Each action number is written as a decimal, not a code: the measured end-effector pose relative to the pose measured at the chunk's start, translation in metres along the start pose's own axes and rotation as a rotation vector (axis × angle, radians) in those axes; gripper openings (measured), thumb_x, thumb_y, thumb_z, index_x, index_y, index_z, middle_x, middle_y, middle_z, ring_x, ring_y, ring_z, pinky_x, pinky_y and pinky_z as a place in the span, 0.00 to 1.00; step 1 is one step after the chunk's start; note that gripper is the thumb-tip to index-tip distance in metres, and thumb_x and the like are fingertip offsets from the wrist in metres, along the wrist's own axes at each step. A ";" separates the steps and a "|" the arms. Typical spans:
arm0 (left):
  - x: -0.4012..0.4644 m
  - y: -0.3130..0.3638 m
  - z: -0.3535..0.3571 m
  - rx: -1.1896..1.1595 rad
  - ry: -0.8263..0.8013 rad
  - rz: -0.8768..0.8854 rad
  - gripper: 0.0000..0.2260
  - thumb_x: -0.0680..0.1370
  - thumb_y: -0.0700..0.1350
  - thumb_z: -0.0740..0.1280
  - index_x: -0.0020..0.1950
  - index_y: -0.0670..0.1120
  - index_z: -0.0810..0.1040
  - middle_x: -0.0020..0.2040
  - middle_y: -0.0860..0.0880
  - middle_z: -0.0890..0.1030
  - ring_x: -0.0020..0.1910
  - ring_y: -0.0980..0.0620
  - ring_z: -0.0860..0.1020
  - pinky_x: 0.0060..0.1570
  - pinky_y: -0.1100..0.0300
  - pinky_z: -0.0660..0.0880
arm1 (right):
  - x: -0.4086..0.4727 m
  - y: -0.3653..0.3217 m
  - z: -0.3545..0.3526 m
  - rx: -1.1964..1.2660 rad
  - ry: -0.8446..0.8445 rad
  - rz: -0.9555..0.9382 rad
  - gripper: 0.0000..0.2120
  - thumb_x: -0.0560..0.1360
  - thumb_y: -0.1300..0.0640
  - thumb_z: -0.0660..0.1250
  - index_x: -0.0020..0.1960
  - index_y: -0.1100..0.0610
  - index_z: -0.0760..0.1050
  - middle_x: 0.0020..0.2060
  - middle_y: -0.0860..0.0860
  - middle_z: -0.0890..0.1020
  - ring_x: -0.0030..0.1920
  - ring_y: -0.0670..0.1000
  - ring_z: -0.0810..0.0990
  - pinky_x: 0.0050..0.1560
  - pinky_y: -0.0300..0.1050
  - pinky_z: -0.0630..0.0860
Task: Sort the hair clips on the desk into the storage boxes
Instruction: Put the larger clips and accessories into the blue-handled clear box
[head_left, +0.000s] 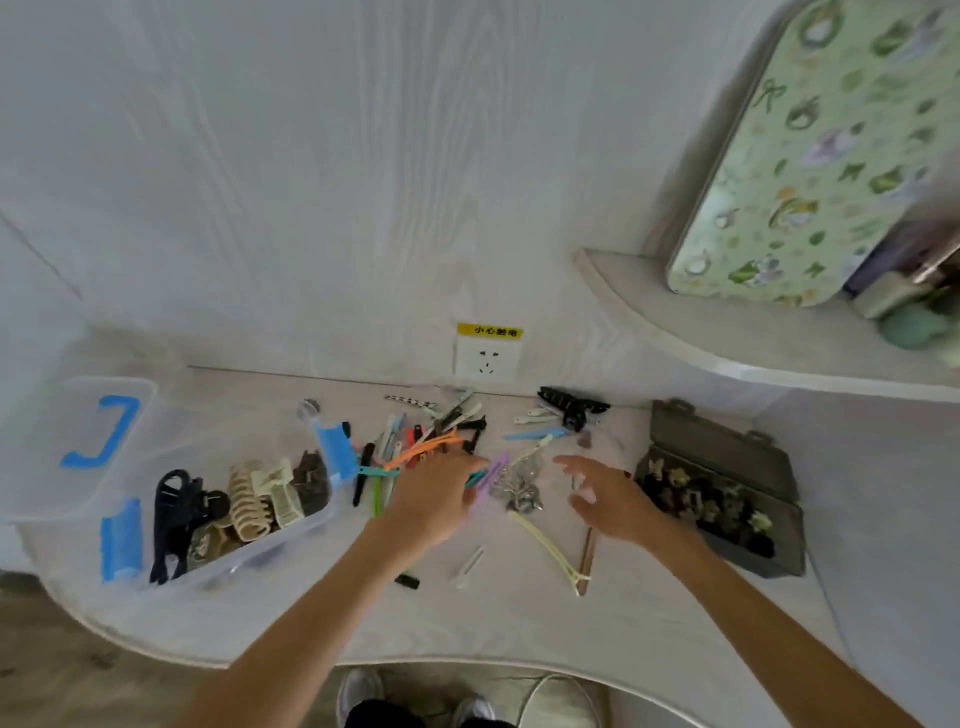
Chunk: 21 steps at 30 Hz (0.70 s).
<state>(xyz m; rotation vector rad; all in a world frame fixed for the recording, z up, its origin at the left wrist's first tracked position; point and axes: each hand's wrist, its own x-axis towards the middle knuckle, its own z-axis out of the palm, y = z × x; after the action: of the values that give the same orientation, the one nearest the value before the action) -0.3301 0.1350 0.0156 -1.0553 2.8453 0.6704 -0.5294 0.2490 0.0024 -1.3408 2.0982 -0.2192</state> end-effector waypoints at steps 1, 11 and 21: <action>0.008 0.004 0.012 0.003 -0.002 0.030 0.17 0.79 0.44 0.60 0.68 0.52 0.70 0.65 0.51 0.74 0.63 0.51 0.73 0.59 0.56 0.72 | -0.004 0.007 0.005 -0.042 -0.035 -0.041 0.24 0.78 0.61 0.59 0.72 0.52 0.61 0.70 0.53 0.67 0.65 0.52 0.69 0.68 0.42 0.61; 0.033 0.032 0.058 0.081 0.051 0.152 0.16 0.76 0.46 0.66 0.64 0.49 0.72 0.61 0.50 0.78 0.60 0.49 0.75 0.60 0.52 0.72 | 0.007 0.024 0.019 -0.023 0.190 -0.057 0.19 0.76 0.67 0.57 0.62 0.53 0.73 0.63 0.52 0.73 0.64 0.52 0.70 0.62 0.43 0.68; 0.037 0.028 0.041 -0.454 0.089 -0.116 0.10 0.77 0.46 0.66 0.56 0.44 0.76 0.52 0.50 0.82 0.49 0.52 0.81 0.45 0.65 0.75 | 0.080 0.014 -0.023 -0.273 0.285 0.099 0.24 0.78 0.52 0.59 0.70 0.60 0.61 0.68 0.59 0.67 0.66 0.59 0.67 0.64 0.54 0.65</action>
<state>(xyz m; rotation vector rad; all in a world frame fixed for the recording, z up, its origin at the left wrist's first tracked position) -0.3809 0.1476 -0.0176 -1.3175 2.7385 1.3302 -0.5759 0.1825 -0.0189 -1.4234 2.4996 -0.0867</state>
